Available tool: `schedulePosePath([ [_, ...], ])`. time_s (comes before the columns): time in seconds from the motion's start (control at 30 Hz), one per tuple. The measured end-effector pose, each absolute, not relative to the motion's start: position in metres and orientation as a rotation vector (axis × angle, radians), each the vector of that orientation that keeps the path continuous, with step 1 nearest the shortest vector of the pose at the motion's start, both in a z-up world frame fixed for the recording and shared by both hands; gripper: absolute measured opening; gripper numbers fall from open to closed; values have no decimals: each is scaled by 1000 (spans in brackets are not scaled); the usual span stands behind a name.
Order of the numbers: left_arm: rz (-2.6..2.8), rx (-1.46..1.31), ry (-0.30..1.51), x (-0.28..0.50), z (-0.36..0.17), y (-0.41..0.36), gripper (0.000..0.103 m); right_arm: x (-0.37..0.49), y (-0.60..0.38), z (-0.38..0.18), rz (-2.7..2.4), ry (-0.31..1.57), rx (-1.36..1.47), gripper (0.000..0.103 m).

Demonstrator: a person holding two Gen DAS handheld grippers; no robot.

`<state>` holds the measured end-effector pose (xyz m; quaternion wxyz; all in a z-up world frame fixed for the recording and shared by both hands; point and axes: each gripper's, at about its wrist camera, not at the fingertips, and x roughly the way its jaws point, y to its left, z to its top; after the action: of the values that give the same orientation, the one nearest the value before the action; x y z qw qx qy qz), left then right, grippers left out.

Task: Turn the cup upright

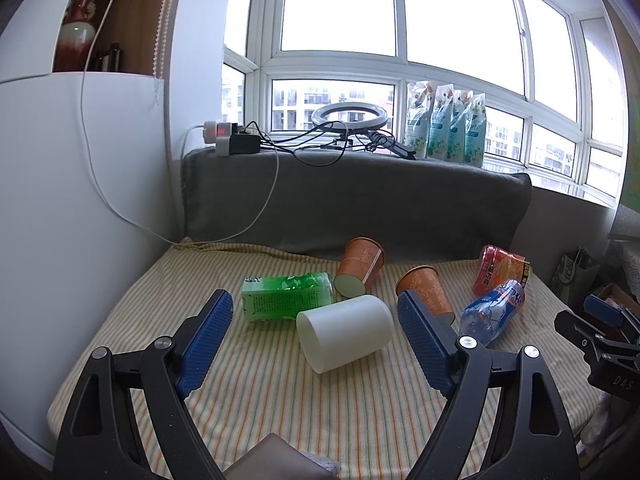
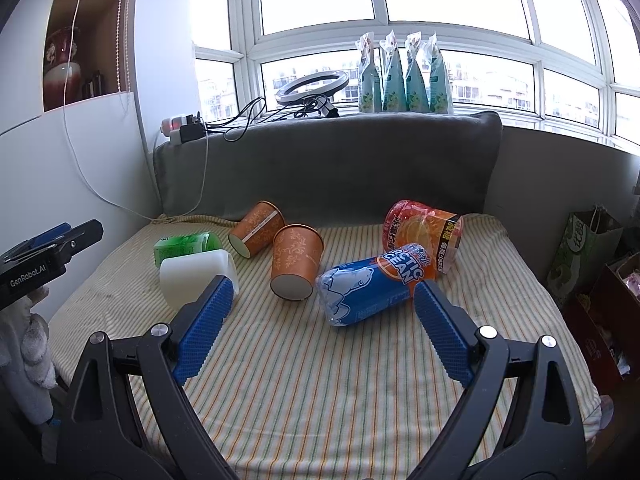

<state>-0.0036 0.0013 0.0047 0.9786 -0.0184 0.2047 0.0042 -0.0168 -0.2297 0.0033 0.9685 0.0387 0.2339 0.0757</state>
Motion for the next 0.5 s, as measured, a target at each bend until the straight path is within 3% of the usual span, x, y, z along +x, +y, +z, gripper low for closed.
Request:
schedulePosePath([
  [0.5, 7, -37, 412, -4, 6, 0, 85, -17, -226, 3, 157, 474, 76, 94],
])
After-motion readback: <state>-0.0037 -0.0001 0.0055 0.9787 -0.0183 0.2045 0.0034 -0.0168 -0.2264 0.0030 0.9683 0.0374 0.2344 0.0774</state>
